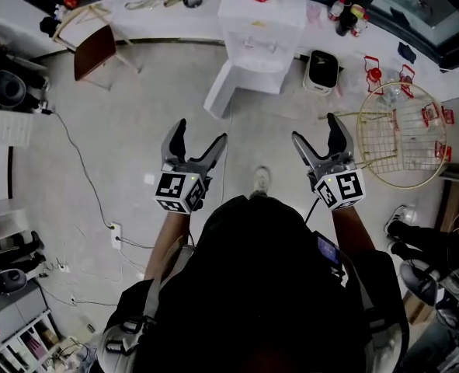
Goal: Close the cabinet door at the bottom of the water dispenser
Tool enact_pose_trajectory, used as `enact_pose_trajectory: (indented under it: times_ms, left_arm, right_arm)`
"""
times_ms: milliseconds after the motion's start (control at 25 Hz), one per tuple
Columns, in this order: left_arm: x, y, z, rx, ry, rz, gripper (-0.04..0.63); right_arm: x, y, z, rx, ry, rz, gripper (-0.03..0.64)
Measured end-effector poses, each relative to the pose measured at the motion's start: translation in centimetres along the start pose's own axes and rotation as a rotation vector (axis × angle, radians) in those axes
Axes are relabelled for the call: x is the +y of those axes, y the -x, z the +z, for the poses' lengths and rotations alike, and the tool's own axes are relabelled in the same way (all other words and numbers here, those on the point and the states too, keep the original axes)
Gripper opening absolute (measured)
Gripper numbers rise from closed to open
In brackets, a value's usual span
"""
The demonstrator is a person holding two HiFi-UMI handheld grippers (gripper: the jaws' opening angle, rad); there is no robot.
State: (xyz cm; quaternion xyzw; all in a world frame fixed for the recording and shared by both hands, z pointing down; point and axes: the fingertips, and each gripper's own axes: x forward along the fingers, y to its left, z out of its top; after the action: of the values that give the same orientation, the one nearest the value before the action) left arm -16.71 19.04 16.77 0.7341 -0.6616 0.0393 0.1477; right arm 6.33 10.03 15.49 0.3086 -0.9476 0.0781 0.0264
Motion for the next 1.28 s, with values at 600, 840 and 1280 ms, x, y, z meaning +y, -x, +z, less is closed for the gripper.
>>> enact_pose_trajectory:
  times_ms: [600,840,1280]
  left_arm:
    - [4.2,-7.7,-8.8,0.144,0.053,0.045,0.448]
    - [7.7,-10.5,-14.9,0.225,0.079,0.047,0.448]
    - [14.7,-13.5,-24.5,0.323,0.123,0.046,0.448]
  right_arm:
    - [-3.5,-6.8,-7.9,0.135,-0.023,0.047,0.423]
    - [-3.1,-11.3,-13.6,0.190,-0.046,0.055,0.423]
    - [-1.3,-18.1,-21.8,0.252,-0.088,0.054,0.420]
